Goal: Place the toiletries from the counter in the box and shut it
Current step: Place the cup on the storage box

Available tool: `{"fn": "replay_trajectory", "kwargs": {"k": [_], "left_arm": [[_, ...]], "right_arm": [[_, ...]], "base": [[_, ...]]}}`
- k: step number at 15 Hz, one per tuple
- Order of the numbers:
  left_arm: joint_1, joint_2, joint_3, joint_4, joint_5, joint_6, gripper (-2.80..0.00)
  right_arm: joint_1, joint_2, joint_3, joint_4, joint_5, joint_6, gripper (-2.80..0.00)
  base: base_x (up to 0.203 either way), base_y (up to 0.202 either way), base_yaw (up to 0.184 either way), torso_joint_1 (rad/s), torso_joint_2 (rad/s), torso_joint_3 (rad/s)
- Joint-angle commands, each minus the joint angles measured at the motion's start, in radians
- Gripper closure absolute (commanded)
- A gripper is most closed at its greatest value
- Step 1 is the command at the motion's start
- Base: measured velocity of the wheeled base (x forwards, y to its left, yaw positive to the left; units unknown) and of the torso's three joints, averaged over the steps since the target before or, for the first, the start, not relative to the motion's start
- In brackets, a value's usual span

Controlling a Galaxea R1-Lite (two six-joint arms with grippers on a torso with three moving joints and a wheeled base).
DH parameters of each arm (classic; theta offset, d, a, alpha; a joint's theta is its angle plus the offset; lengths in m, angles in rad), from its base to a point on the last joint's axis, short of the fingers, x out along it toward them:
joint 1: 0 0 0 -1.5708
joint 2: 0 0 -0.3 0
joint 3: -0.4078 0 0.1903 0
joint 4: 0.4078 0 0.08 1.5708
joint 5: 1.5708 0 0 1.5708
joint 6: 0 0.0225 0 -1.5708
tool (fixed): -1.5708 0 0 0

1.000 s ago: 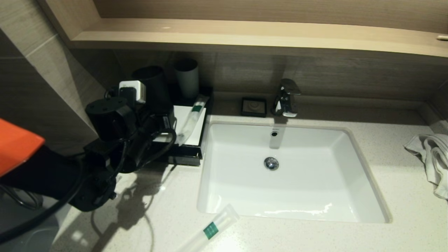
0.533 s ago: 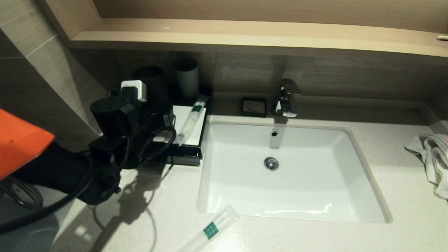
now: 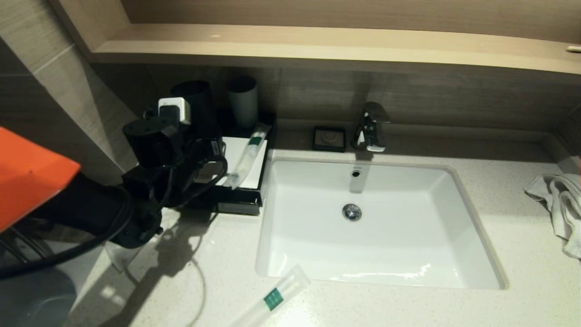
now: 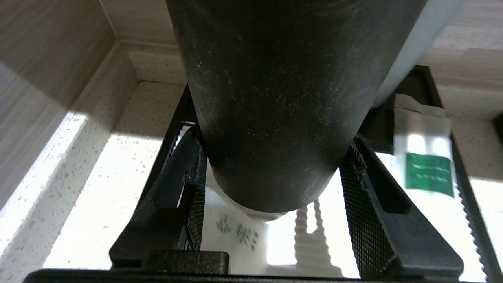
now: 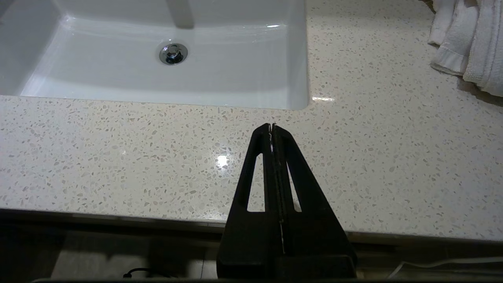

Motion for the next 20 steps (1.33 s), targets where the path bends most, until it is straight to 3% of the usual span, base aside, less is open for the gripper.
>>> {"fn": "replay_trajectory", "kwargs": {"k": [1, 11, 20], "left_arm": [[0.012, 0.018, -0.027, 0.002, 0.000, 0.000, 0.00], [0.029, 0.024, -0.126, 0.098, -0.021, 0.006, 0.00], [0.064, 0.074, -0.168, 0.098, -0.034, 0.006, 0.00]], "right_arm": [[0.000, 0.000, 0.000, 0.000, 0.000, -0.001, 0.00], [-0.001, 0.000, 0.000, 0.000, 0.000, -0.001, 0.00], [0.000, 0.000, 0.000, 0.000, 0.000, -0.001, 0.00]], "base": [[0.000, 0.000, 0.000, 0.000, 0.00, 0.000], [0.000, 0.000, 0.000, 0.000, 0.00, 0.000], [0.000, 0.000, 0.000, 0.000, 0.00, 0.000]]}}
